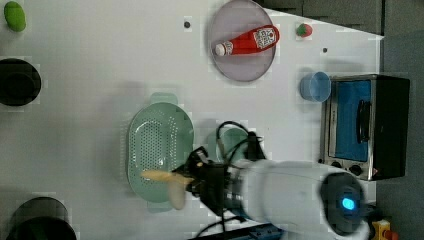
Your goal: Pick Banana and place it in strainer.
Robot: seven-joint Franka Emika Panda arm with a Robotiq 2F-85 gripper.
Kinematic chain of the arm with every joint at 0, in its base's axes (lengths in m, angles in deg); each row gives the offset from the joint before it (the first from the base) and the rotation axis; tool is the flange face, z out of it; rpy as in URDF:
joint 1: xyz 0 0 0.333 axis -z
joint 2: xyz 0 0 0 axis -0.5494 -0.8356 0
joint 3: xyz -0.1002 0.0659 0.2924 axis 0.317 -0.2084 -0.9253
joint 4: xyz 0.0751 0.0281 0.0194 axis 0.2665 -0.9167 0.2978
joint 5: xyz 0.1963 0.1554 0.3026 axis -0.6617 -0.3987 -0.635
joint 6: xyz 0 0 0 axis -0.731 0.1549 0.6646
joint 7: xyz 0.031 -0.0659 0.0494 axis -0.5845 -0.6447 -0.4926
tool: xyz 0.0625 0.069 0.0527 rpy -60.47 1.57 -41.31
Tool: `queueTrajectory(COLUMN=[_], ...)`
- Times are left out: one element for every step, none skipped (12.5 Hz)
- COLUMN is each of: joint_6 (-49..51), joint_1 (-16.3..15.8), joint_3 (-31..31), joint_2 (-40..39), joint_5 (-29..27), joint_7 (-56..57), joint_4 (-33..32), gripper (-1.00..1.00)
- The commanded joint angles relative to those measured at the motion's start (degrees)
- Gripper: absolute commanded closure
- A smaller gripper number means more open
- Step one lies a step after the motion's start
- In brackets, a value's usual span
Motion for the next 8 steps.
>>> queueTrajectory(joint_6=[-4.6, -5.5, -6.2, -6.9, -7.1, -7.1, -7.0, -7.0], joint_1=[1.2, 0.9, 0.8, 0.8, 0.8, 0.9, 0.9, 1.0], joint_3=[3.1, 3.0, 3.0, 3.0, 3.0, 3.0, 3.1, 3.1], joint_2=[-2.9, -4.4, -5.1, -5.3, -5.2, -4.9, -4.5, -4.2], joint_5=[0.7, 0.9, 1.1, 1.1, 1.1, 1.1, 1.1, 1.1], joint_7=[-14.0, -14.5, -14.5, -14.5, -14.5, -14.5, -14.5, -14.4], joint_4=[-0.4, -0.5, -0.5, -0.4, -0.4, -0.4, -0.4, -0.4], gripper=[0.48, 0.43, 0.23, 0.01, -0.22, -0.43, -0.65, -0.86])
